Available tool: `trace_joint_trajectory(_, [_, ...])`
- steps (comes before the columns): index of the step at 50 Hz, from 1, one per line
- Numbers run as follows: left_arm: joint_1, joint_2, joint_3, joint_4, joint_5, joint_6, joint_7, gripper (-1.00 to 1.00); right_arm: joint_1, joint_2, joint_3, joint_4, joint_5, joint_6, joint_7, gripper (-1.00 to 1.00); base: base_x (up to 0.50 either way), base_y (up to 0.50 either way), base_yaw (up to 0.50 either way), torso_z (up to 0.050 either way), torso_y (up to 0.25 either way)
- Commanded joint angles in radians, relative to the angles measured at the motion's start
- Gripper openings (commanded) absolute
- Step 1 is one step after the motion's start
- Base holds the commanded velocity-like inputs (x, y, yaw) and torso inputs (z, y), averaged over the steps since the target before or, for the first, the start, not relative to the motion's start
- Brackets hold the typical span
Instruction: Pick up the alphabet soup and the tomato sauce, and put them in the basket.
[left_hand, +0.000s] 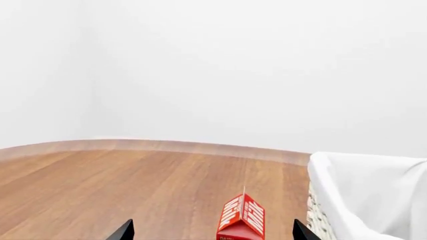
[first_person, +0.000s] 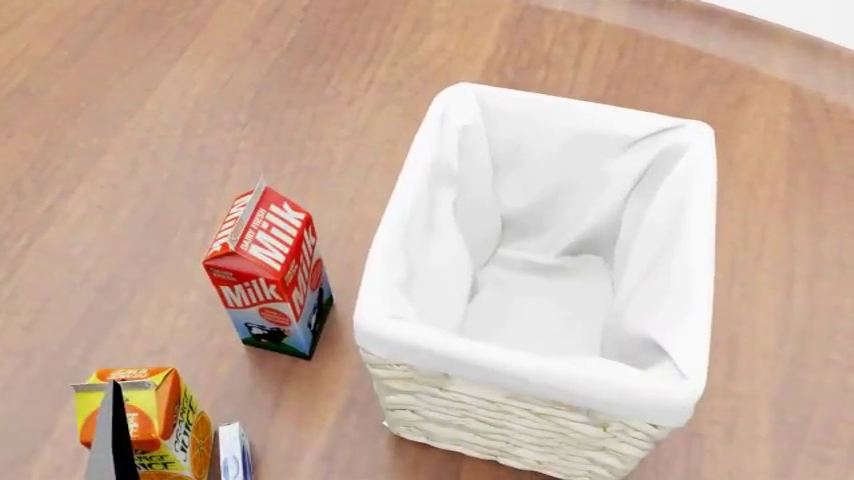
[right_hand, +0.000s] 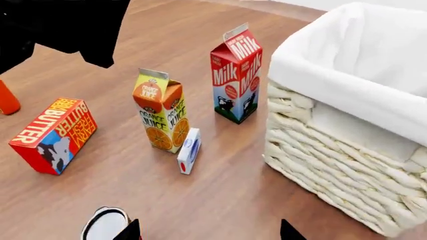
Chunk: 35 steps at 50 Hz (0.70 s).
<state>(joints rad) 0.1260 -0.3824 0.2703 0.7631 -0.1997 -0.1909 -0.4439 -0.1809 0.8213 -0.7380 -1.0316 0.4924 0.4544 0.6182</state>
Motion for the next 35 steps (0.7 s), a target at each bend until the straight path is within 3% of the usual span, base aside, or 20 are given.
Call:
trace_joint_trajectory(1, [-0.004, 0.021, -0.018, -0.020, 0.001, 0.019, 0.032, 1.00, 0.038, -0.025, -0.063, 0.043, 0.024, 0.023, 0.031, 1.00, 0.00, 0.00, 0.00, 0.000, 0.000])
trace_joint_trajectory(35, [-0.007, 0.010, -0.011, -0.012, -0.007, 0.020, 0.020, 1.00, -0.002, -0.018, -0.073, 0.130, 0.041, -0.051, 0.011, 1.00, 0.00, 0.00, 0.00, 0.000, 0.000])
